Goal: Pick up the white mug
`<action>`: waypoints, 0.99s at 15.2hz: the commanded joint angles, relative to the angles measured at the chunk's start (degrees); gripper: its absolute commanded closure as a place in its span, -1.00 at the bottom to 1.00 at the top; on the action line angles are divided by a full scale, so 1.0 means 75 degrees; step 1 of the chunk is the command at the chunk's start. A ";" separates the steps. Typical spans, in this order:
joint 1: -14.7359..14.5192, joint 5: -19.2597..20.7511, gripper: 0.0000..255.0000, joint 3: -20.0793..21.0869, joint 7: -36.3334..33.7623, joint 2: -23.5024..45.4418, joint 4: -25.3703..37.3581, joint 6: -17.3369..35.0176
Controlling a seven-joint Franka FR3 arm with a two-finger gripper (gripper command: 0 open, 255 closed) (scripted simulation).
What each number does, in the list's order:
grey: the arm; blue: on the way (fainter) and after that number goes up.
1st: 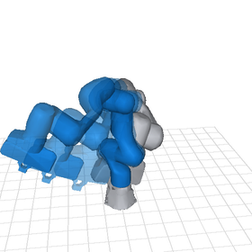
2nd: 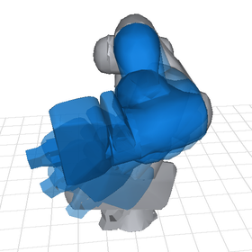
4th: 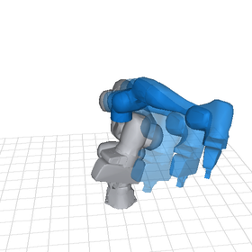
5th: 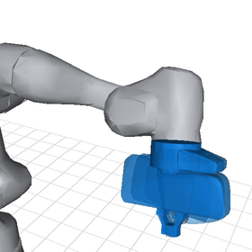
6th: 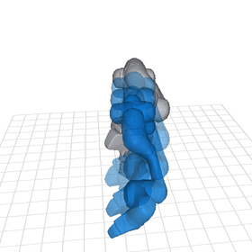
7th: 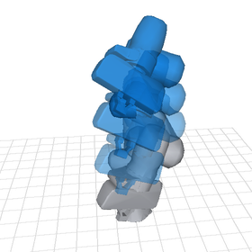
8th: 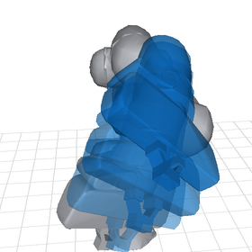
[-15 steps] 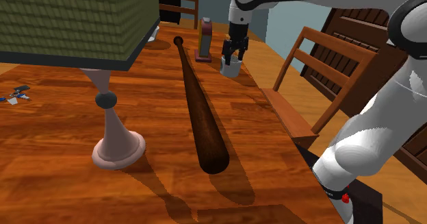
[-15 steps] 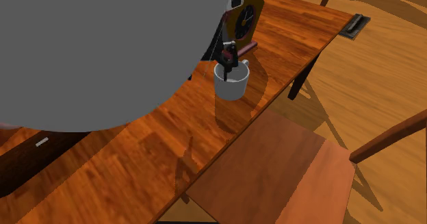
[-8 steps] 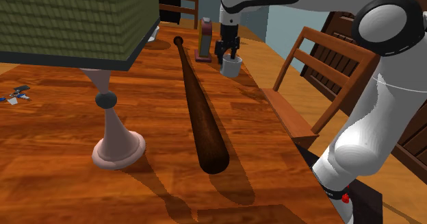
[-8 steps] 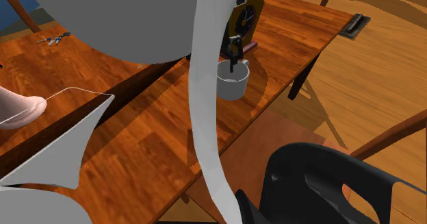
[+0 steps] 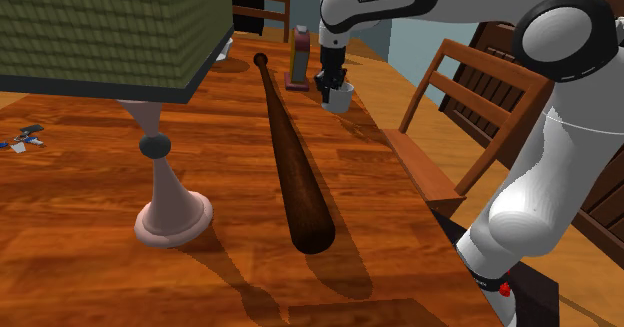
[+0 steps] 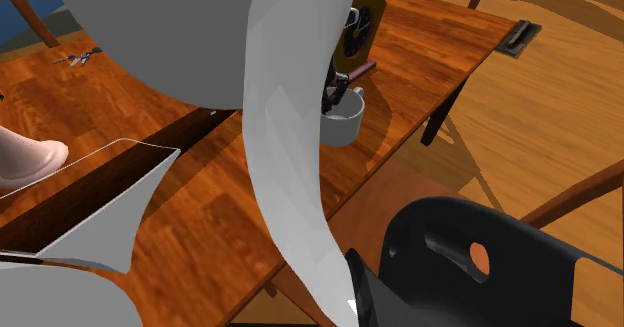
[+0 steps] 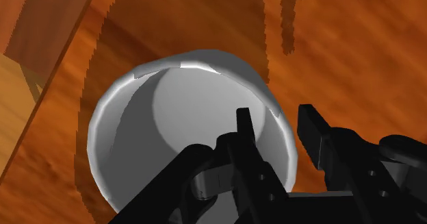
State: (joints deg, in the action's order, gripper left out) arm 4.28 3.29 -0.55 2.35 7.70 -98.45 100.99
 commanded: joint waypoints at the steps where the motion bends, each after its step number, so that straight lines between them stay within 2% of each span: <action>1: 0.0000 0.0000 1.00 0.0000 -0.0001 0.0003 -0.0001 0.0006; 8: 0.0001 0.0000 1.00 0.0000 0.0001 -0.0003 -0.0011 0.0010; 15: -0.0003 -0.0006 1.00 0.0001 0.0036 -0.0026 0.0678 -0.0701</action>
State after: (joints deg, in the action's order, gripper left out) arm 4.27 3.25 -0.55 2.59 7.48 -94.16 96.51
